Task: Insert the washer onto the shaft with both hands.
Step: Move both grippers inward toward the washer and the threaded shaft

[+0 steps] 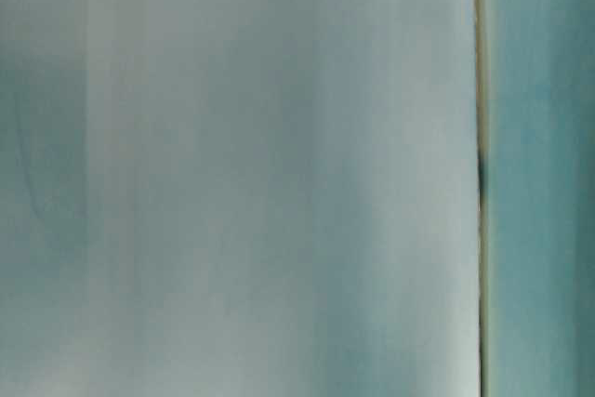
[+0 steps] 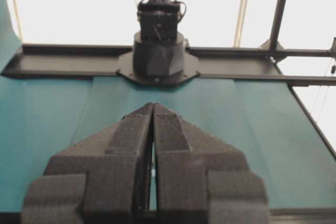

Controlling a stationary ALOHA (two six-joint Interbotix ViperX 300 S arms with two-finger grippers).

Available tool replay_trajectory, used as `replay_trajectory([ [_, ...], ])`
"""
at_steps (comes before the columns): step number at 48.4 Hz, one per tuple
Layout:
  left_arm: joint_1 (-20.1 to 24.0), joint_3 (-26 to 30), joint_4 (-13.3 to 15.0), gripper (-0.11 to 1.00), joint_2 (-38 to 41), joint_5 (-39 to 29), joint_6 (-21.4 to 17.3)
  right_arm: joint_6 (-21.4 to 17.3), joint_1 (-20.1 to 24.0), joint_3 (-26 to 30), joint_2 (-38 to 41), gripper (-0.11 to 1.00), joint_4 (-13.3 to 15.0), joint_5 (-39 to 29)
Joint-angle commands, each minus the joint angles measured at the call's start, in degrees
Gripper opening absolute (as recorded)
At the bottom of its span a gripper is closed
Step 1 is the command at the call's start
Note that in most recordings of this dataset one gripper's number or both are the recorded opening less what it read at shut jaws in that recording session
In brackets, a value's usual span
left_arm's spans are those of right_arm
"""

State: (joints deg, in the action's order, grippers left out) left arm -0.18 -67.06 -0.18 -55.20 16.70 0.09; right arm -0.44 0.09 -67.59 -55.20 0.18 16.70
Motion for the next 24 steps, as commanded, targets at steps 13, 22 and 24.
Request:
replay_trajectory([
  [13,0.44,5.36,-0.7,0.02,7.12,-4.57,0.18,-2.9,-0.35,1.49,0.53,-0.09,-2.02,-2.02],
  [22,0.44,7.12,-0.7,0.02,10.2,-6.86,0.44,-3.87,-1.05,2.2,0.7,-0.09,-2.11,-2.29],
  [24,0.35,7.65,-0.7,0.02,10.9,-7.47,0.44,-3.87,-1.23,2.37,0.88,-0.09,-2.2,-2.64],
])
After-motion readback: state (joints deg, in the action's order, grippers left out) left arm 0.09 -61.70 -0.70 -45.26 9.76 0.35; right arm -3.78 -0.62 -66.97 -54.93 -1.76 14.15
